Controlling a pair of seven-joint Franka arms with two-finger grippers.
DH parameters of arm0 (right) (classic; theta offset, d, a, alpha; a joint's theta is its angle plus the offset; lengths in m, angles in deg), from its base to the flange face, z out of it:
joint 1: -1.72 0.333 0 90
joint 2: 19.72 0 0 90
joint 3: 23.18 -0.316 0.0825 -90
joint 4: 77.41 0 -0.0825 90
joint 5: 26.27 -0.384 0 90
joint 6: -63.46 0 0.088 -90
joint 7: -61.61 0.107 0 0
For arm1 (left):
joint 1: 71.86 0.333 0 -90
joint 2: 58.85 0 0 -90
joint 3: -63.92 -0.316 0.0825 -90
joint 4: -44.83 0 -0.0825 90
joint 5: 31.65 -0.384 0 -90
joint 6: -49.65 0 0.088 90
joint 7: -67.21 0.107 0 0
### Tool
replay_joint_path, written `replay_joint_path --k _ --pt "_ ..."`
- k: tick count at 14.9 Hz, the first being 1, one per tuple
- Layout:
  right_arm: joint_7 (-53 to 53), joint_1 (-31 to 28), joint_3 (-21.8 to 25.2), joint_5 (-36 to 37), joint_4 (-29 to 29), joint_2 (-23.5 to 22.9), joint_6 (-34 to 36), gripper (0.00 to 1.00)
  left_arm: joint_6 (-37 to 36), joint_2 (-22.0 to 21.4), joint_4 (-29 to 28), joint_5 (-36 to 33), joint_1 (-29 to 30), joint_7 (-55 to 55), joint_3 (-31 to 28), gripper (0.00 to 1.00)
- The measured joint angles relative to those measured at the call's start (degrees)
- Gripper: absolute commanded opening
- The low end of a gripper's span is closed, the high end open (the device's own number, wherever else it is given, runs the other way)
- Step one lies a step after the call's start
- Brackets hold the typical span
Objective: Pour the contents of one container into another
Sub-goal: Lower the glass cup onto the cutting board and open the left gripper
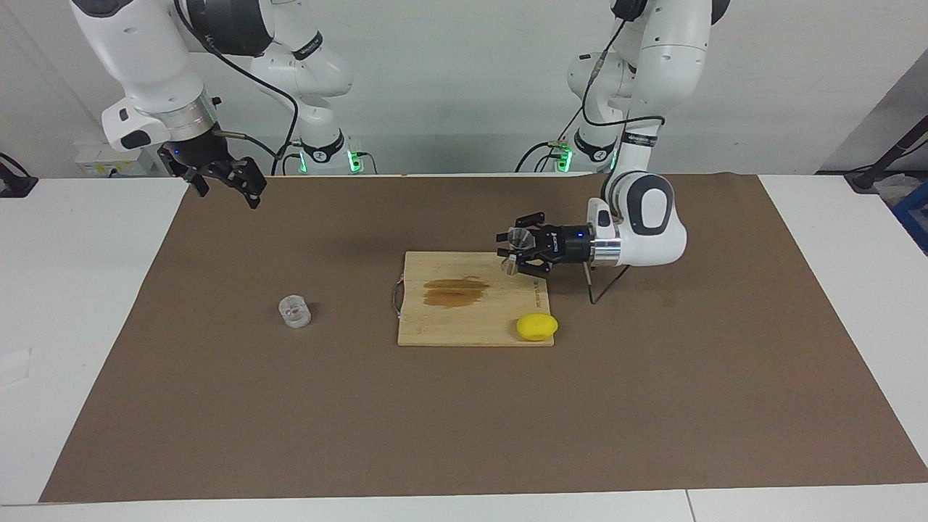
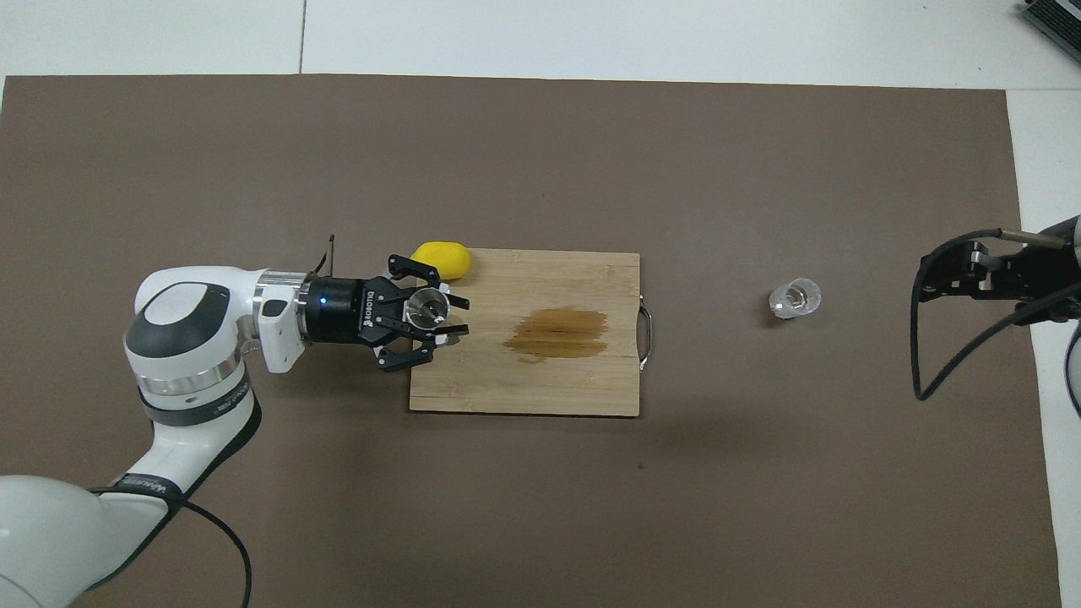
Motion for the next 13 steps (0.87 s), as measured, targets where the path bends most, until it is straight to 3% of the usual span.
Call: replay_joint_path --k 5,8,13 --pt "0.00 0.00 0.00 0.00 0.00 0.00 0.00 1.00 9.76 0.01 -0.40 8.01 -7.81 1.71 -0.03 0.34" --pt "0.00 0.00 0.00 0.00 0.00 0.00 0.00 1.00 11.10 0.04 -0.93 10.25 -8.88 2.71 -0.06 0.35" --pt "0.00 0.00 0.00 0.00 0.00 0.00 0.00 1.00 12.06 2.57 -2.22 17.55 -10.94 14.37 -0.07 0.35"
